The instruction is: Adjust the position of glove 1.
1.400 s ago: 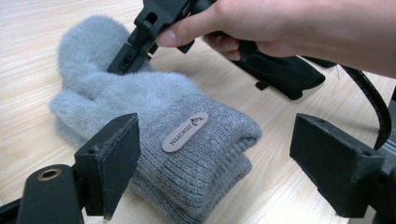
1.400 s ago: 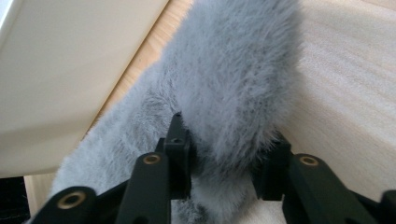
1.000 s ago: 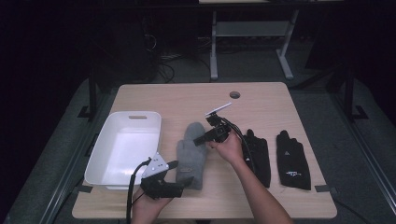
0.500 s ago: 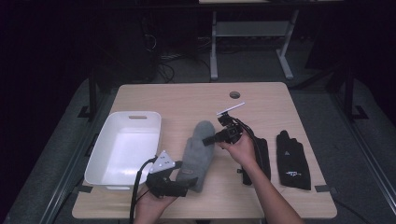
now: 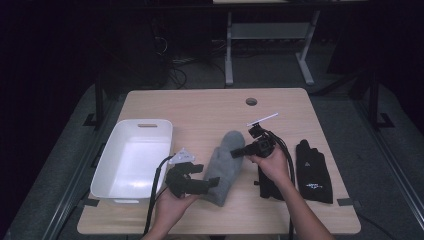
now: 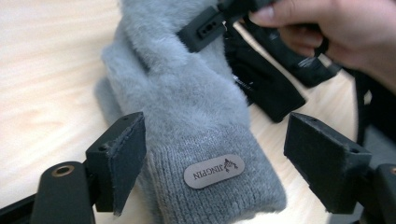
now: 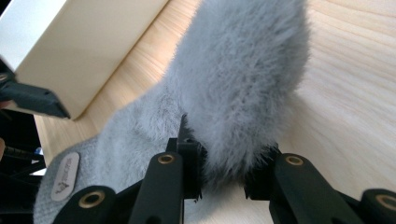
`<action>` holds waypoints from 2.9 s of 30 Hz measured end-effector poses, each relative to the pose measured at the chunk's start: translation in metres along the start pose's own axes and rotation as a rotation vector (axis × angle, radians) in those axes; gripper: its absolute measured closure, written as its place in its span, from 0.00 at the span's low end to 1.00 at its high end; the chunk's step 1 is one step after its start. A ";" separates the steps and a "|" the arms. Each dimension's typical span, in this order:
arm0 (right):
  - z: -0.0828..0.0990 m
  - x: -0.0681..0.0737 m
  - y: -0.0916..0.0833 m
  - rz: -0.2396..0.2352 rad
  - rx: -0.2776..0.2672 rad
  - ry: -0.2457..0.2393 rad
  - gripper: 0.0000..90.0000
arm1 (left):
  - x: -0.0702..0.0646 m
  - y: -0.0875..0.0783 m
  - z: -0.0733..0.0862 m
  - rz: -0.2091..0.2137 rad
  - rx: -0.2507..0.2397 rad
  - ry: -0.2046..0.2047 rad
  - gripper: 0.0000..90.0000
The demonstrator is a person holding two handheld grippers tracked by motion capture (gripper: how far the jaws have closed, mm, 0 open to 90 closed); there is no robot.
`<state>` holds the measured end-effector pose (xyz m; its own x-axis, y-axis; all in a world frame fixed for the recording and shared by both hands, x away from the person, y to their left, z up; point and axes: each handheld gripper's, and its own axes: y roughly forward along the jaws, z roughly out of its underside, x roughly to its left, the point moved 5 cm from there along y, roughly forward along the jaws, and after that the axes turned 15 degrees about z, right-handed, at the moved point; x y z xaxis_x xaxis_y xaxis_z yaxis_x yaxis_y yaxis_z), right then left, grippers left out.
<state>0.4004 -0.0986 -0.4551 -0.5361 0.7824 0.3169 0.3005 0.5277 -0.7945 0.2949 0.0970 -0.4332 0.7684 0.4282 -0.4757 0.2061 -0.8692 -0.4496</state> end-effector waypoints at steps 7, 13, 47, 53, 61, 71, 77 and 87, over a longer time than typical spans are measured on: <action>0.011 -0.010 -0.003 -0.008 -0.012 0.008 0.80 | 0.014 0.003 0.005 -0.013 0.018 -0.081 0.25; 0.014 -0.012 -0.003 -0.009 -0.022 0.006 0.80 | 0.024 0.008 0.014 -0.014 0.035 -0.178 0.26; 0.025 -0.025 0.009 -0.005 -0.014 0.048 0.80 | 0.033 0.037 0.037 0.158 0.122 -0.398 0.27; 0.026 -0.026 0.009 -0.007 -0.014 0.053 0.80 | 0.032 0.034 0.034 0.195 0.130 -0.378 0.45; 0.023 -0.025 0.004 -0.005 -0.036 0.046 0.81 | 0.031 0.033 0.033 0.212 0.118 -0.374 0.49; 0.019 -0.026 -0.010 -0.019 -0.066 0.079 0.81 | 0.024 0.034 0.024 0.187 0.128 -0.320 0.49; 0.017 -0.027 -0.018 -0.040 -0.087 0.105 0.81 | 0.019 0.034 0.017 0.178 0.130 -0.289 0.50; 0.003 -0.023 -0.032 -0.045 -0.124 0.129 0.81 | 0.015 0.033 0.007 0.172 0.121 -0.259 0.51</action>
<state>0.4009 -0.1351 -0.4383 -0.4478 0.7888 0.4210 0.3776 0.5936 -0.7106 0.3092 0.0768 -0.4607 0.6033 0.3395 -0.7217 0.0014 -0.9053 -0.4247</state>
